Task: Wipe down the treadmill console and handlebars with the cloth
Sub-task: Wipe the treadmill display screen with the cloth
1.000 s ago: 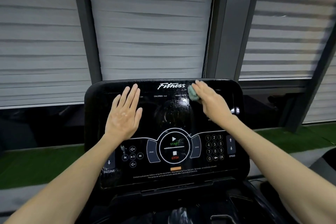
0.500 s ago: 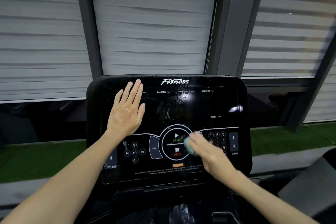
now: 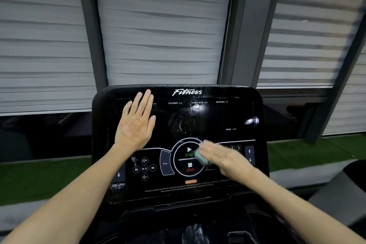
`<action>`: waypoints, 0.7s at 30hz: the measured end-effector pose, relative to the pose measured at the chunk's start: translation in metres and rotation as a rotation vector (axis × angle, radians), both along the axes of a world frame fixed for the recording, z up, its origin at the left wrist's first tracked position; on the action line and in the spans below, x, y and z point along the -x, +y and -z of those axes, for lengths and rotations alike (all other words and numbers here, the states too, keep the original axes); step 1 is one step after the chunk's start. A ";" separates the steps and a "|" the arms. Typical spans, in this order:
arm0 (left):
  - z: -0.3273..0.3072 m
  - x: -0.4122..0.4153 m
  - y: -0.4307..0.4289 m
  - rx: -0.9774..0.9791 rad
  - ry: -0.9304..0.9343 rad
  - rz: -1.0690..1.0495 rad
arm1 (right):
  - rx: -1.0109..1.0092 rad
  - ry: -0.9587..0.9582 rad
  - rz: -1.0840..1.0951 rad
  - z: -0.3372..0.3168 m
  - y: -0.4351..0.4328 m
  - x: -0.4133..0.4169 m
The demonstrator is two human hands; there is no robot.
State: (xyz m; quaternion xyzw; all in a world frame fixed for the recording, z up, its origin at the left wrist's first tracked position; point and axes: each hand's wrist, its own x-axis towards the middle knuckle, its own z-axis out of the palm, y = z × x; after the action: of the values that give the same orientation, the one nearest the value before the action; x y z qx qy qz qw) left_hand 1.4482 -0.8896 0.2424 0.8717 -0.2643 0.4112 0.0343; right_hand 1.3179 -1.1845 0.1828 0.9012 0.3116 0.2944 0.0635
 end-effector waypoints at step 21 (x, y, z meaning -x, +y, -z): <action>0.001 0.000 0.000 0.014 -0.014 0.014 | -0.052 0.084 -0.097 0.059 0.024 0.022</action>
State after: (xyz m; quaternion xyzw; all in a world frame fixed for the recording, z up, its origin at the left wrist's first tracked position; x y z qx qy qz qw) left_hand 1.4481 -0.8897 0.2415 0.8666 -0.2678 0.4190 0.0414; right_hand 1.2955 -1.1607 0.1242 0.8979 0.3496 0.2670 0.0127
